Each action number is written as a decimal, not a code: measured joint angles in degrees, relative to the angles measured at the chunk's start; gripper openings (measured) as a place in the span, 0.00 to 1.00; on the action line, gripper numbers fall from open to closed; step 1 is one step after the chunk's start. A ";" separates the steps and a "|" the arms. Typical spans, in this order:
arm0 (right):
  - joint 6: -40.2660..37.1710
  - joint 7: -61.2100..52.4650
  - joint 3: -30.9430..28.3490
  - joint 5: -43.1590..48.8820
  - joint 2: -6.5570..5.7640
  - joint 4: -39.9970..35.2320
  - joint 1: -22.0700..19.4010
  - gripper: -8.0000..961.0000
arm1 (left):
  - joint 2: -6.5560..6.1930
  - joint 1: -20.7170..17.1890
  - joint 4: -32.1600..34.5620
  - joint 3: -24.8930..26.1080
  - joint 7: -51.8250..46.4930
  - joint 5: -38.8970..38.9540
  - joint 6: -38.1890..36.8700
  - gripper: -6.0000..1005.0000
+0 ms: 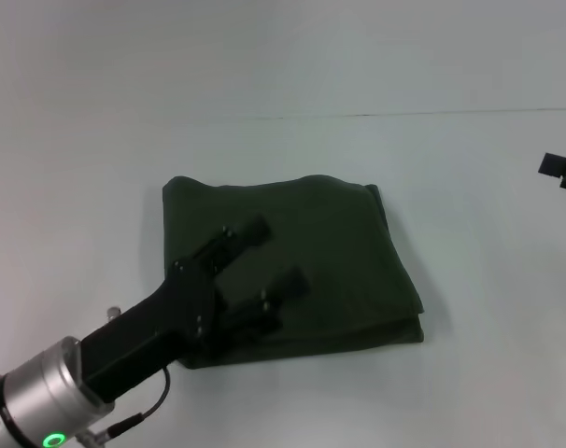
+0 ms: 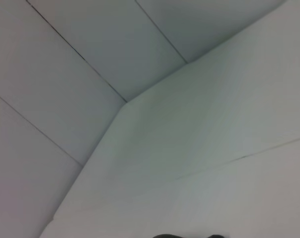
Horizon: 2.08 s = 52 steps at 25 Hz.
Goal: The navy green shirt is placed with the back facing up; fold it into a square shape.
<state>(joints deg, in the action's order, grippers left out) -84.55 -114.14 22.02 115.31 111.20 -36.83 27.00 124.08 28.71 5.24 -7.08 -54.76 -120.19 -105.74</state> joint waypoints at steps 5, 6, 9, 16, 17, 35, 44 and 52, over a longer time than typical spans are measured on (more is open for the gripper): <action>-0.25 -7.94 2.92 0.05 -2.38 2.21 2.12 0.95 | -0.07 -0.11 4.92 -5.78 3.14 -0.04 -2.60 0.93; -0.23 -9.27 3.57 0.07 -2.94 3.16 2.80 0.95 | -0.06 -0.16 5.37 -6.97 4.19 -0.05 -2.95 0.93; 0.45 -12.86 6.55 0.08 -4.40 6.00 5.19 0.95 | -0.06 -0.32 6.28 -9.78 7.02 -0.06 -3.45 0.93; 6.31 -17.64 13.89 0.10 -3.36 9.19 9.95 0.95 | -0.06 -0.68 8.82 -15.50 11.18 -0.05 -3.16 0.93; 7.17 -17.59 14.18 0.10 -3.03 9.69 10.54 0.95 | -0.06 -0.70 9.01 -15.61 11.20 -0.04 -2.91 0.93; 5.60 3.73 18.34 -2.31 2.98 10.77 10.26 0.95 | -0.31 -0.56 13.95 -18.40 7.21 0.00 -3.72 0.93; -2.75 28.92 17.89 -4.81 5.82 4.38 2.20 0.95 | -1.62 -0.79 16.07 -18.26 1.49 0.32 -5.33 0.93; -4.87 31.72 15.79 -5.04 5.28 2.66 -0.43 0.95 | -1.19 -0.63 16.18 -18.29 1.06 0.42 -5.70 0.93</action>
<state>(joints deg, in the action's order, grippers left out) -89.42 -82.42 37.81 110.27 116.47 -34.17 26.58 122.89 28.08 21.42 -25.37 -53.69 -119.77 -111.44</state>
